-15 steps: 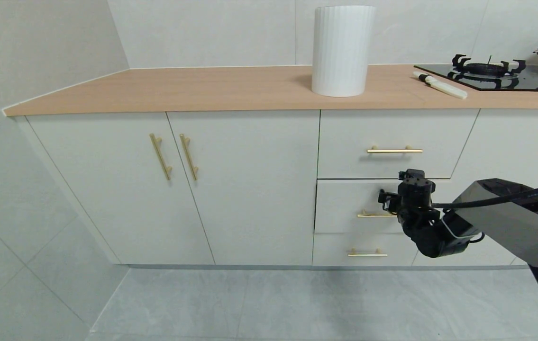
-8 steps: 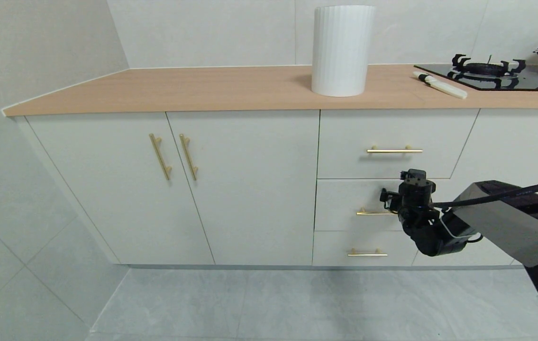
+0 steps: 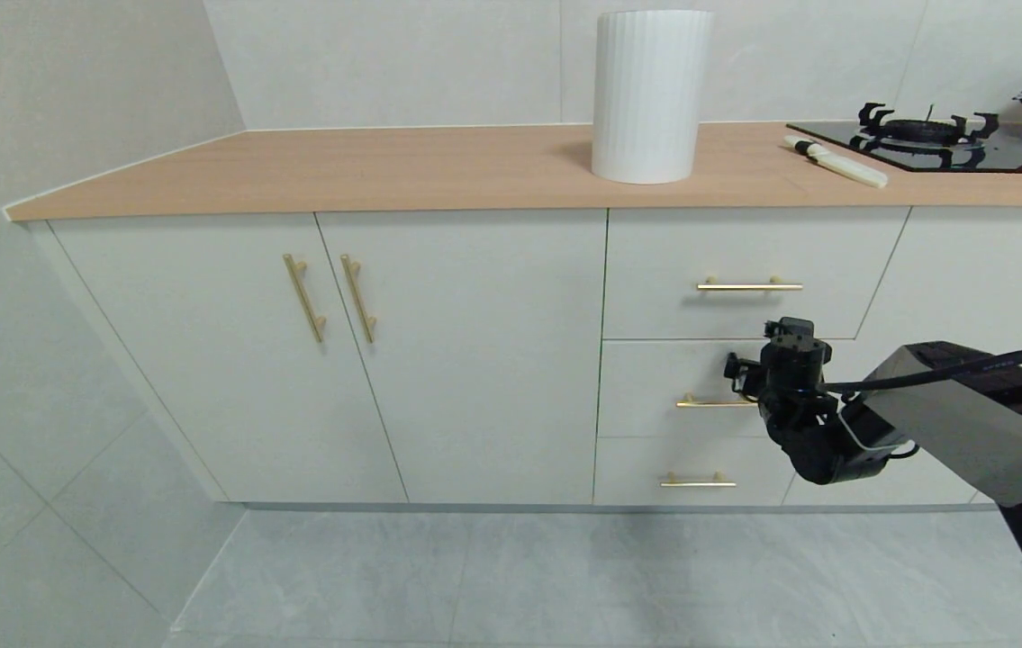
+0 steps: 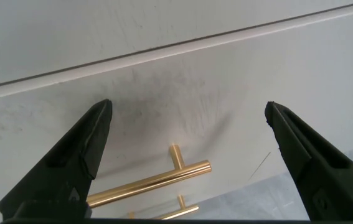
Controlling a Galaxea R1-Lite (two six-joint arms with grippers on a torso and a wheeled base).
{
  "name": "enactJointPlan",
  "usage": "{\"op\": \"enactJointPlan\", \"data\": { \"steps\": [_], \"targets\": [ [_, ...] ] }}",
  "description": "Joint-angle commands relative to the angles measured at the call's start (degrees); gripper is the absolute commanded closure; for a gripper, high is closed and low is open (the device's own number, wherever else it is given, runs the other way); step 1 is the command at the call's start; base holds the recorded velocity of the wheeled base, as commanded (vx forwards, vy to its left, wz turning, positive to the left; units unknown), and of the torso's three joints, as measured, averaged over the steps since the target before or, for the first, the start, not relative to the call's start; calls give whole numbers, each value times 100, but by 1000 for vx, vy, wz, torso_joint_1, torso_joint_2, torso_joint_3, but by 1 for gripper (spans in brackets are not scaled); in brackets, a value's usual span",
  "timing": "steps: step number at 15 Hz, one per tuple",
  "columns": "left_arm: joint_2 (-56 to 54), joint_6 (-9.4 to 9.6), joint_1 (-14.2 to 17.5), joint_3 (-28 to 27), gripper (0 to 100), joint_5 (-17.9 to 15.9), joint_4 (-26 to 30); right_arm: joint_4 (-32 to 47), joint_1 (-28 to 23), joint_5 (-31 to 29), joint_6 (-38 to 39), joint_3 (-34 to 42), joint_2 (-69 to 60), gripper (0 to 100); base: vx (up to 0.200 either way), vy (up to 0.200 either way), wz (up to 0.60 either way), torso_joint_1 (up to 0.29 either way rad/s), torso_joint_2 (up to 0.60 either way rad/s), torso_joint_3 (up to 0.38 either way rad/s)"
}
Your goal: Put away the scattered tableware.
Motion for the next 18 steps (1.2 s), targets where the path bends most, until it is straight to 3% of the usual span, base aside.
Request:
{"op": "enactJointPlan", "data": {
  "steps": [1, 7, 10, 13, 15, 18],
  "targets": [
    [2, -1, 2, 0, 0, 1, -1, -8, 3, 3, 10, -20, -13, 0, 0, 0, 0, 0, 0, 0],
    [2, -1, 2, 0, 0, 1, -1, -26, 3, -58, 10, 227, -285, 0, 0, 0, 0, 0, 0, 0],
    [2, -1, 2, 0, 0, 1, -1, -61, 20, -85, 19, 1932, -2175, 0, 0, 0, 0, 0, 0, 0],
    [2, -1, 2, 0, 0, 1, -1, -245, 11, -208, -43, 2986, -3792, 0, 0, 0, 0, 0, 0, 0],
    [2, -1, 2, 0, 0, 1, -1, -245, -208, -296, -500, 4366, -5778, 0, 0, 0, 0, 0, 0, 0],
    [2, -1, 2, 0, 0, 1, -1, -184, -419, -225, -1185, 5535, -7659, 0, 0, 0, 0, 0, 0, 0]
  ]
}}
